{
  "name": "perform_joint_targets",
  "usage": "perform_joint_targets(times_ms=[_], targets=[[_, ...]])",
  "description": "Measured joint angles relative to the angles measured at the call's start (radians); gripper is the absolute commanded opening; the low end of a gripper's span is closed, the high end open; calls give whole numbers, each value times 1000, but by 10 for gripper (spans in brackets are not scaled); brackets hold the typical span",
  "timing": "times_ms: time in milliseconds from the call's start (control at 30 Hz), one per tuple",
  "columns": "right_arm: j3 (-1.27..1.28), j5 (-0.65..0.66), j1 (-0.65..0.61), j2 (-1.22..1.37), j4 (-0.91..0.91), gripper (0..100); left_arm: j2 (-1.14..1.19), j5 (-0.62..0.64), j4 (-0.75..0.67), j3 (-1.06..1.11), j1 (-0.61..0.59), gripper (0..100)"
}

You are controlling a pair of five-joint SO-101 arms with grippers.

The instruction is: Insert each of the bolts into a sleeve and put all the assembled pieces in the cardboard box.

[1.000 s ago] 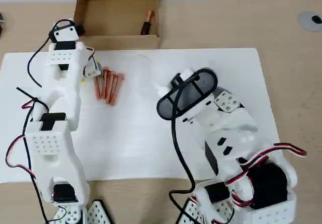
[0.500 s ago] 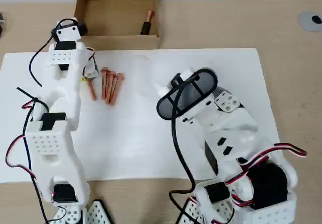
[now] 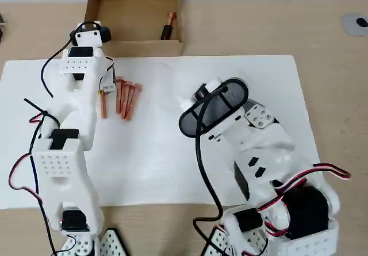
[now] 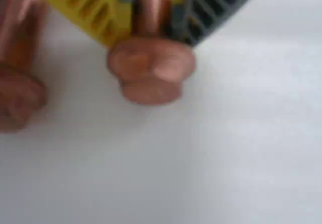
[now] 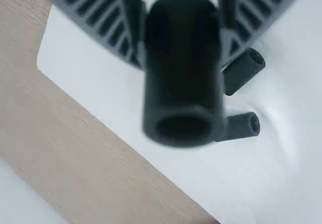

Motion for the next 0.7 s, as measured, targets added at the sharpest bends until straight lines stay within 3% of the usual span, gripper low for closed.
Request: perform_joint_targets(times_ms=[300, 500, 700], targets=[[34, 2, 0, -2, -26, 11, -86, 0, 95, -21, 2, 14], [74, 3, 0, 0, -166, 11, -295, 0, 232, -175, 9, 14], [92, 3, -43, 0, -169, 11, -505, 0, 414, -253, 35, 14]])
